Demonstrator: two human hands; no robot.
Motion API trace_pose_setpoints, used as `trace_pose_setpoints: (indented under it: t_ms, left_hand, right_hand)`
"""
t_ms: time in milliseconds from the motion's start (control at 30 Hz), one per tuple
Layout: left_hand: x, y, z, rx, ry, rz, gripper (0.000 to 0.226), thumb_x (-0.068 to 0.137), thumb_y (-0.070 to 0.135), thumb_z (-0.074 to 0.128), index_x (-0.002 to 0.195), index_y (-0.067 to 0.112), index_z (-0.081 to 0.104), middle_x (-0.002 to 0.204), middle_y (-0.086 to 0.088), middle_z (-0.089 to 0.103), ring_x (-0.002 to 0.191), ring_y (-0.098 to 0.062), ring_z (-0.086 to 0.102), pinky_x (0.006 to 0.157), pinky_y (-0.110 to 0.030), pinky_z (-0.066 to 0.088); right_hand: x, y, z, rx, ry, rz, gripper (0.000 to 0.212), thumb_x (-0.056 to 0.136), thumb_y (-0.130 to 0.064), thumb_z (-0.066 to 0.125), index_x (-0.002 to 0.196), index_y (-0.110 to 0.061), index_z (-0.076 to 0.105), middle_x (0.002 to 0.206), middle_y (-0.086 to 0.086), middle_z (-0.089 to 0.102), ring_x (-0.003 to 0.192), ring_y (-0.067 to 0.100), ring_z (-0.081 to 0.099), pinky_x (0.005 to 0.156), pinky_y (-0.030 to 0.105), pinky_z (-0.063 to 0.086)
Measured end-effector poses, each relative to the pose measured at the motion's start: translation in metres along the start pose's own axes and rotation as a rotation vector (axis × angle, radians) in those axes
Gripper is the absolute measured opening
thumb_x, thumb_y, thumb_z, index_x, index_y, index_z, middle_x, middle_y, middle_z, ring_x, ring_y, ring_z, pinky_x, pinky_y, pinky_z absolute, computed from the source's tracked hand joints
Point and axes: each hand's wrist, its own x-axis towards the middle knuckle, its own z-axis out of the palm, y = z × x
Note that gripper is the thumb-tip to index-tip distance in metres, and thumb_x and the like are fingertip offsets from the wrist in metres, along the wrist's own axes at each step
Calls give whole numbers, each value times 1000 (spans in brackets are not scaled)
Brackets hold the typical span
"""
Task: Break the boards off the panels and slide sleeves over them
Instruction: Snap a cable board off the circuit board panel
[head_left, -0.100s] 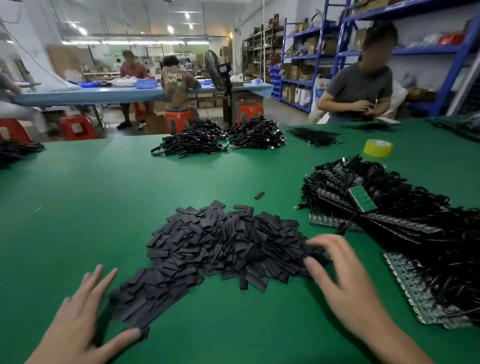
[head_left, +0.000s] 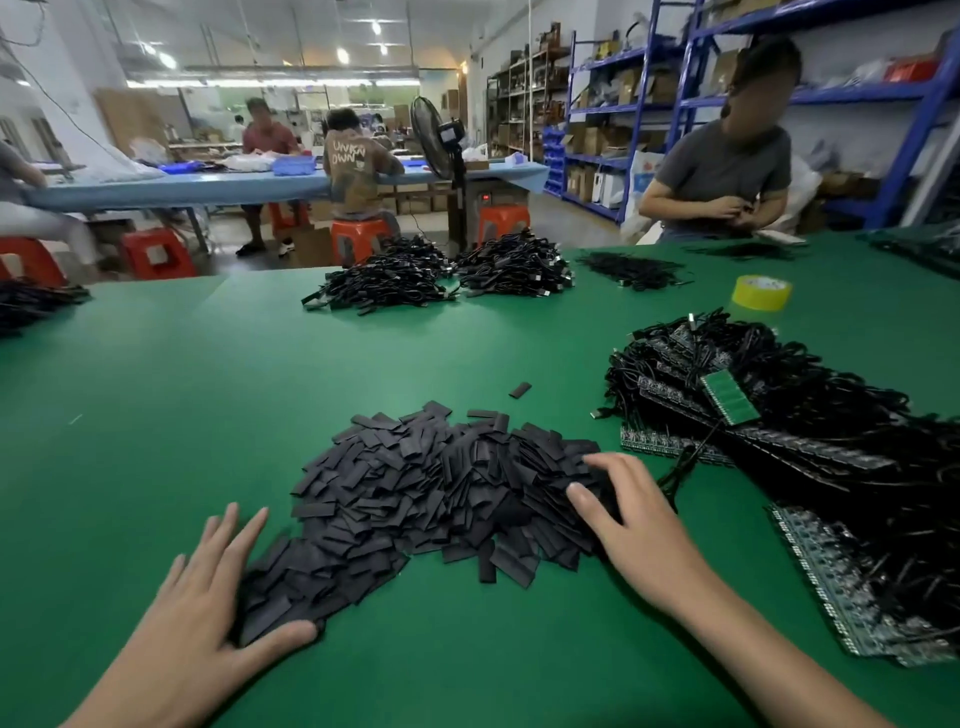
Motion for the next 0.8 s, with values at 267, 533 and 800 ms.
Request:
trace_pose_setpoints:
  t_ms: [267,533,800]
  left_hand:
    - [55,52,23,-85,-28,121,113,62,104,28,154,49,-8,163,12,-13,150,-1,-10,123,-30,-4]
    - [76,79,3,-229,-46,148,111,56,101,44,151,49,24,166,5,1,154,-7,-6,126,-37,1]
    - [126,253,-11,-270,234,612,35,99,48,49,105,23,72,118,3,63,114,-17,57,98,-39,46]
  right_hand:
    - [66,7,33,-219,-110,94,86,92,-81,19,160,-28,28,171,0,16,157,17,11,126,40,10]
    - [58,4,30,-97,-12,39,77,94,-76,19,156,-34,36,167,-10,25,156,16,17,125,39,12]
    - [53,3,25,-25,309,-151,27,93,-33,50,110,-16,62,108,2,62,104,21,57,90,39,51]
